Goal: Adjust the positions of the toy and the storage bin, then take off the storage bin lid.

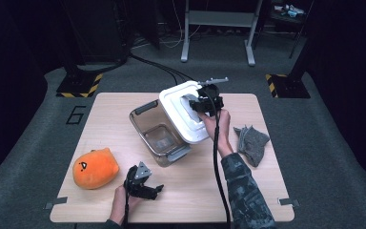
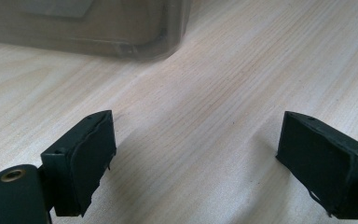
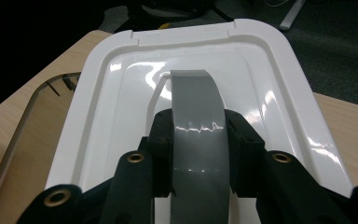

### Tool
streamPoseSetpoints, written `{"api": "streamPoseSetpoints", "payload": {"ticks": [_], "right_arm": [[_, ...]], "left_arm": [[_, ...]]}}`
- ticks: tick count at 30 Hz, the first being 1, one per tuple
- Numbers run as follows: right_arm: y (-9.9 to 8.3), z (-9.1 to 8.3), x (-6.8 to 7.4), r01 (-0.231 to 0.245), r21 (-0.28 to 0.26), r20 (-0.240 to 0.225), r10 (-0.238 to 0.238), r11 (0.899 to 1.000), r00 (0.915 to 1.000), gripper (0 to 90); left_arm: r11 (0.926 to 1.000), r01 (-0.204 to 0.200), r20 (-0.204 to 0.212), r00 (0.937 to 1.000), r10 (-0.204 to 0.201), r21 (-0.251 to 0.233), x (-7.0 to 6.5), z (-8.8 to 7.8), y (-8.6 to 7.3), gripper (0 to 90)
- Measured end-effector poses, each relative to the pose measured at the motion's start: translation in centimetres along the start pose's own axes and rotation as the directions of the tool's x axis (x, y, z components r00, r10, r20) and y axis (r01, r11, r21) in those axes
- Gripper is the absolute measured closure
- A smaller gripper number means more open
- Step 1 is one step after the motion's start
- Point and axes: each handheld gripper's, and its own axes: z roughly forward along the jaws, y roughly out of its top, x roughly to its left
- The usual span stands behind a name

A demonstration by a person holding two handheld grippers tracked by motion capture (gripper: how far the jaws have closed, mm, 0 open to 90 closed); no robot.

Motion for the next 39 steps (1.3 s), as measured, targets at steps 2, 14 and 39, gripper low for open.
{"api": "streamPoseSetpoints", "payload": {"ticks": [2, 14, 39], "right_arm": [[-0.1, -0.1, -0.4, -0.001, -0.003, 0.006, 0.001, 1.0, 1.0, 66.7], [-0.4, -0.9, -2.6, -0.027, -0.011, 0.052, 0.028, 1.0, 0.9982, 66.6], [-2.3, 0.7, -6.8, -0.09, 0.032, 0.128, 0.085, 0.995, 0.9881, 66.6]], "left_arm": [[1.0, 0.0, 0.0, 1.0, 0.0, 0.0, 0.0, 0.0, 0.0, 11.1], [1.0, 0.0, -0.002, 1.0, 0.0, 0.0, 0.0, 0.0, 0.0, 11.1], [1.0, -0.002, 0.006, 1.0, 0.002, 0.004, 0.1, 0.0, 0.0, 11.1]]}}
